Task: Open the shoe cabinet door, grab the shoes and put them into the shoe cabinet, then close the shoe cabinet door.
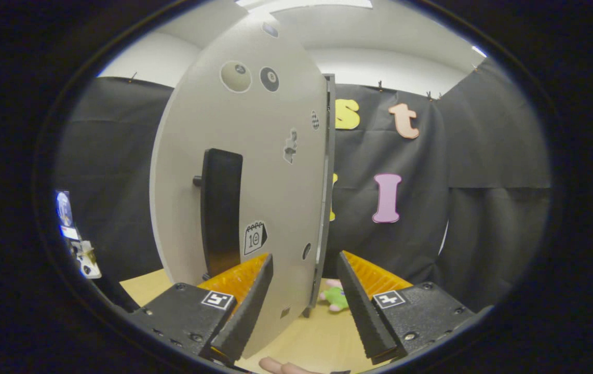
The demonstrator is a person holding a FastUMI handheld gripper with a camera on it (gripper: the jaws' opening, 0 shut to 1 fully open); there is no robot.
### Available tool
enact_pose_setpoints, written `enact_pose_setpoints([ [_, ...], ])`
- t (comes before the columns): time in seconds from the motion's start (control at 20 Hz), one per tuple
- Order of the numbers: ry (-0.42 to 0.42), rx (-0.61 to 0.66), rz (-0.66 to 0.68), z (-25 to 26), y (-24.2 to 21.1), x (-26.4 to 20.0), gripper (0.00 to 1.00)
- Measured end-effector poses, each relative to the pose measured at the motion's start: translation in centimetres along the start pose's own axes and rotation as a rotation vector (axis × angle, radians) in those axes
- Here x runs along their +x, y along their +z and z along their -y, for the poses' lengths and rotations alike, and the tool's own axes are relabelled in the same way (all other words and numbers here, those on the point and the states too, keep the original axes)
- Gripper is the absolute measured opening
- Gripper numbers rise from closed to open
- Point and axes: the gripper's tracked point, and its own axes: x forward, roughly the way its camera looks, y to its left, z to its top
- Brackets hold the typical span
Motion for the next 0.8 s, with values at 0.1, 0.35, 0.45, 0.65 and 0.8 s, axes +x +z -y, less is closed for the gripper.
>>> enact_pose_setpoints([
  [0.1,-0.023,0.015,0.016,-0.7,0.2,1.0,0.83],
  [0.35,-0.046,0.087,0.015,-3.6,0.1,3.3,0.83],
  [0.45,-0.033,0.079,0.015,-5.4,0.1,4.4,0.83],
  [0.65,-0.014,0.099,0.025,-10.0,-0.5,7.9,0.84],
  [0.8,0.014,0.127,-0.047,-13.3,-2.9,10.3,0.94],
])
